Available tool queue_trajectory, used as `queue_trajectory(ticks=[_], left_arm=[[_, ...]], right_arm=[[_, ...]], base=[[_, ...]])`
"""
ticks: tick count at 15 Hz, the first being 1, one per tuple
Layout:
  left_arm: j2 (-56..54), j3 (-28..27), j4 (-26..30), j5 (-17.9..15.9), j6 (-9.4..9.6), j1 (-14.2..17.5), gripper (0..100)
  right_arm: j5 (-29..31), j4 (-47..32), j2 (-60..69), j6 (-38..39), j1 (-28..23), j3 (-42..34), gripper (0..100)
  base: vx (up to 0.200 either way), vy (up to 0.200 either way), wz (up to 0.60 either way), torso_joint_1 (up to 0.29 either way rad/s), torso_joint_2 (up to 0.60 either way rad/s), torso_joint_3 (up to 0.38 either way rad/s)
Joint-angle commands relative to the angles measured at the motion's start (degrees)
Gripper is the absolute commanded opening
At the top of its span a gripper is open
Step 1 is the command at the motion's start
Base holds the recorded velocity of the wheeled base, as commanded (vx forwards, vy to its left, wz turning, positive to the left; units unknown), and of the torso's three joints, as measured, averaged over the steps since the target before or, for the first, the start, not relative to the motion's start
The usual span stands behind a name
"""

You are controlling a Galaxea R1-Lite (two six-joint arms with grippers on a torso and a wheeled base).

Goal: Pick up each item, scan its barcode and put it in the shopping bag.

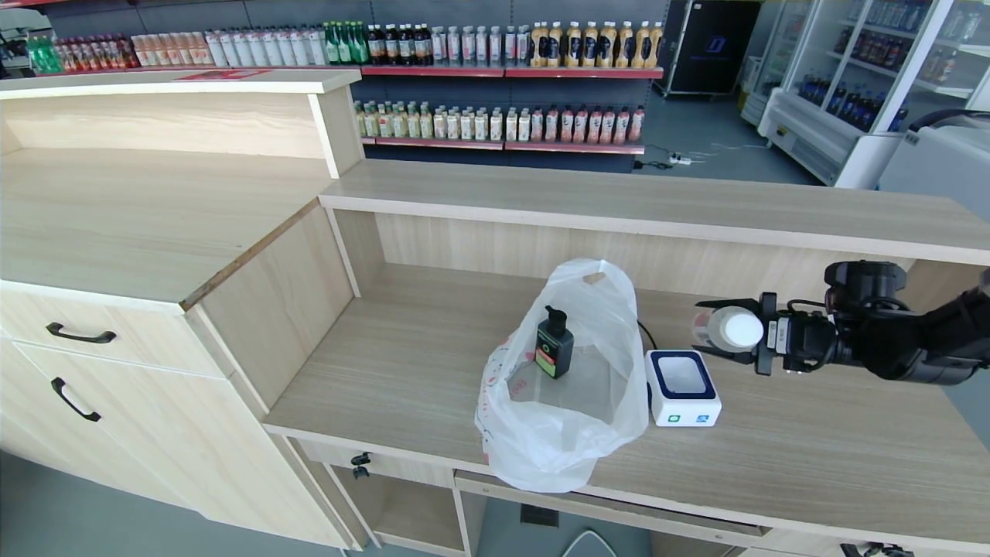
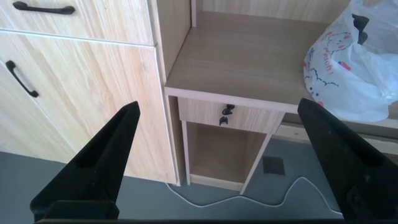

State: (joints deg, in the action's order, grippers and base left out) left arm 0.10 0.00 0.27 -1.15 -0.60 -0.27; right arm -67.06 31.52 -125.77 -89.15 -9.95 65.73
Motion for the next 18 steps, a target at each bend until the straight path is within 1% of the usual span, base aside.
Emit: queue_trajectory(ticks=[1,7,9,18], left_arm=[[-0.01,0.0,0.0,0.0,-0.02,0.0,100],[-0.01,0.0,0.0,0.0,-0.02,0.0,100],[-0.01,0.0,0.0,0.0,-0.02,0.0,100],[-0.01,0.0,0.0,0.0,-0.02,0.0,100]], right_arm=[[0.0,0.12,-0.97,0.03,0.37,0.45,0],[0.0,0.29,-2.29,-0.06,1.25,2.12,0],[0.0,1.87,-2.9,0.03,1.51,2.12,0],[0.0,1.79,-3.78,0.56,1.86,2.74,0]], base=[[0.0,0.0,0.0,0.0,0.0,0.0],[0.0,0.0,0.0,0.0,0.0,0.0],[0.0,0.0,0.0,0.0,0.0,0.0],[0.0,0.0,0.0,0.0,0.0,0.0]])
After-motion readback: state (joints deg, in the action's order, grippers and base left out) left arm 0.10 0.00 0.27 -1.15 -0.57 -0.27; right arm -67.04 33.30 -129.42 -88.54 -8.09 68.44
